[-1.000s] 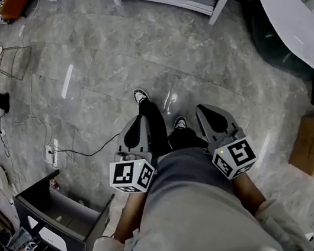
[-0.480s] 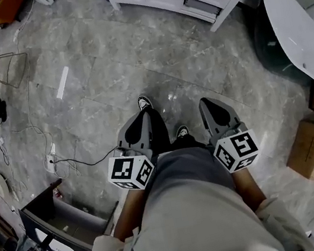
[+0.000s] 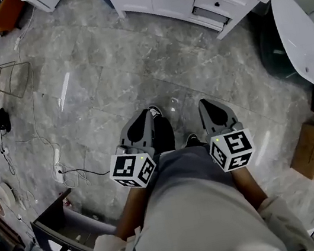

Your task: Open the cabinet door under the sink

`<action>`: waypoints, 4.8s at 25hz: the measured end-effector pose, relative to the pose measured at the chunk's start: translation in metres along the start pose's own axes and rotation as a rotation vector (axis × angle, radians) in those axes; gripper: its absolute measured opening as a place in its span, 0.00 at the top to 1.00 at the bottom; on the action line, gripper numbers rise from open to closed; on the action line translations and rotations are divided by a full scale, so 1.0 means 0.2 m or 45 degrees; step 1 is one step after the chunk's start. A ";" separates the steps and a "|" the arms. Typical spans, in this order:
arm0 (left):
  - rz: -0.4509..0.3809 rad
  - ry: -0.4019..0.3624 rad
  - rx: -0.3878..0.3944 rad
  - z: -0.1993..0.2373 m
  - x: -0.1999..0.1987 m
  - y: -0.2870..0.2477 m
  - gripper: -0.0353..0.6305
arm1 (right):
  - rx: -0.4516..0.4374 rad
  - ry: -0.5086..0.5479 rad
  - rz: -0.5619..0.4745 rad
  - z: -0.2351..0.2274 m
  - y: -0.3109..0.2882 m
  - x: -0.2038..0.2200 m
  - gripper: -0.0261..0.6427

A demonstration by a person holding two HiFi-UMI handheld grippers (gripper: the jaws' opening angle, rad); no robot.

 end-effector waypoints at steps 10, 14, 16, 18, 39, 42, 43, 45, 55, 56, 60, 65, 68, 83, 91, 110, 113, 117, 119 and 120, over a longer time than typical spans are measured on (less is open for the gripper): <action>-0.023 -0.001 0.007 0.35 -0.23 -0.14 0.95 | 0.014 0.046 0.014 0.19 -0.38 -0.15 0.94; -0.028 -0.010 0.018 0.46 -0.29 -0.18 0.95 | 0.057 0.067 0.014 0.23 -0.50 -0.19 0.95; -0.026 -0.018 0.021 0.50 -0.31 -0.20 0.95 | 0.063 0.077 0.008 0.25 -0.55 -0.21 0.95; -0.023 -0.023 0.021 0.54 -0.33 -0.21 0.95 | 0.057 0.086 -0.003 0.26 -0.59 -0.23 0.95; 0.004 -0.078 0.010 0.75 -0.45 -0.58 0.95 | 0.030 0.112 -0.034 0.16 -1.03 -0.40 0.95; 0.015 -0.081 0.008 0.79 -0.48 -0.69 0.95 | 0.026 0.104 -0.034 0.10 -1.13 -0.45 0.94; 0.017 -0.084 0.008 0.80 -0.49 -0.74 0.95 | 0.027 0.098 -0.036 0.08 -1.17 -0.46 0.94; 0.024 -0.094 0.007 0.82 -0.51 -0.83 0.95 | 0.028 0.082 -0.034 0.03 -1.24 -0.49 0.94; 0.085 -0.114 0.012 0.91 -0.58 -1.31 0.95 | -0.005 0.048 0.002 -0.20 -1.63 -0.66 0.94; 0.087 -0.110 0.009 0.92 -0.59 -1.35 0.95 | -0.009 0.049 0.006 -0.23 -1.67 -0.68 0.94; 0.095 -0.103 -0.002 0.96 -0.63 -1.54 0.95 | -0.025 0.052 0.017 -0.33 -1.82 -0.76 0.94; 0.104 -0.100 -0.011 1.00 -0.66 -1.78 0.95 | -0.040 0.058 0.036 -0.47 -2.00 -0.84 0.94; 0.111 -0.106 -0.021 1.01 -0.66 -1.90 0.95 | -0.059 0.057 0.045 -0.54 -2.10 -0.86 0.94; 0.187 -0.083 -0.069 1.10 -0.52 -2.23 0.95 | -0.098 0.025 0.085 -0.74 -2.51 -0.78 0.94; 0.228 -0.044 -0.049 1.16 -0.42 -2.35 0.95 | -0.015 -0.004 0.095 -0.86 -2.69 -0.69 0.94; 0.370 -0.086 0.037 1.28 -0.04 -2.40 0.95 | 0.296 -0.087 0.052 -1.17 -3.14 -0.32 0.94; 0.382 -0.114 0.058 1.27 0.01 -2.41 0.95 | 0.321 -0.100 0.068 -1.20 -3.22 -0.25 0.94; 0.385 -0.059 0.041 1.31 0.07 -2.40 0.95 | 0.352 -0.112 0.087 -1.24 -3.29 -0.16 0.94; 0.386 -0.042 0.025 1.35 0.10 -2.40 0.95 | 0.369 -0.118 0.083 -1.26 -3.35 -0.13 0.94; 0.389 -0.034 0.016 1.37 0.11 -2.41 0.95 | 0.380 -0.121 0.078 -1.27 -3.37 -0.12 0.93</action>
Point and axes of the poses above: the fingertips, and each gripper's own axes: y backward along the fingers, z to its left, x out of its underside, the point moved 3 cm from there along y, backward along the fingers, and after that the axes turned 11 degrees about -z, right-handed, at the moved point
